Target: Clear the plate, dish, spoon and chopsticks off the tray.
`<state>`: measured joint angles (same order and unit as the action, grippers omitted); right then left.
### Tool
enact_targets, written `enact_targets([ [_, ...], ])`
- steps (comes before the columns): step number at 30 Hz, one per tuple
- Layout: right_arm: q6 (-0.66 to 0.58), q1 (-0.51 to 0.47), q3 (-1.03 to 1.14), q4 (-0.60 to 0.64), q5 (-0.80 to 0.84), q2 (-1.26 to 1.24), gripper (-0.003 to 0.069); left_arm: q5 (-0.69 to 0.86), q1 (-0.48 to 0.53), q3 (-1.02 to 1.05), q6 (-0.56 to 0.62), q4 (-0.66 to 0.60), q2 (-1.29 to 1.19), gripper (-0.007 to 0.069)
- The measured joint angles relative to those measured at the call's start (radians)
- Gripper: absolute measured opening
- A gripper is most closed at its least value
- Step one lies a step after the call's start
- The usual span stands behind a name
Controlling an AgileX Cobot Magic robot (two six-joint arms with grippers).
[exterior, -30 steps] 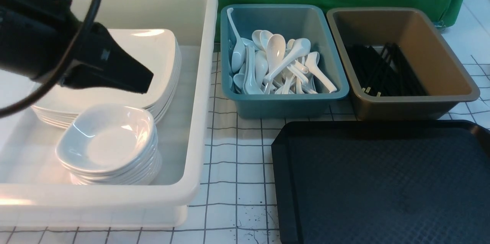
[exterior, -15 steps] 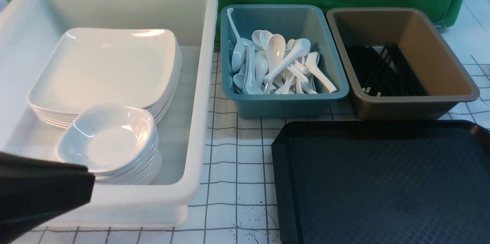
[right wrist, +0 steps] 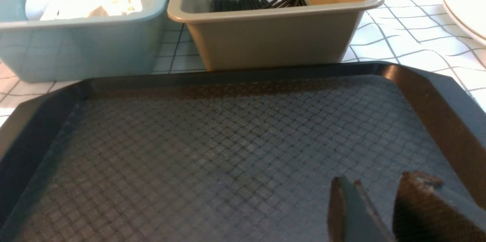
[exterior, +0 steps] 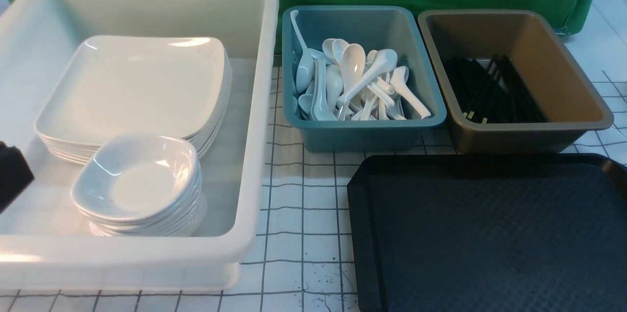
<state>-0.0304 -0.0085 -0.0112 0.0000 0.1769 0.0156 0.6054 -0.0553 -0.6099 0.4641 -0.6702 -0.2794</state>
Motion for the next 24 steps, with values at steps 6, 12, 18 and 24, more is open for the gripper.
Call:
enact_targets([
  [6,0.000,0.000,0.000,0.000,0.000,0.000,0.0240,-0.001,0.000,0.000,0.002,0.149,0.000,-0.0001],
  [12,0.000,0.000,0.000,0.000,0.000,0.000,0.0240,-0.015,0.000,0.000,0.001,0.229,0.000,-0.0001],
  [18,0.000,0.000,0.000,0.000,0.000,0.000,0.0240,-0.086,0.000,0.049,0.001,0.232,0.000,-0.0001],
  [24,0.000,0.000,0.000,0.000,0.000,0.000,0.0240,-0.226,-0.011,0.192,-0.184,0.349,0.051,-0.0001],
])
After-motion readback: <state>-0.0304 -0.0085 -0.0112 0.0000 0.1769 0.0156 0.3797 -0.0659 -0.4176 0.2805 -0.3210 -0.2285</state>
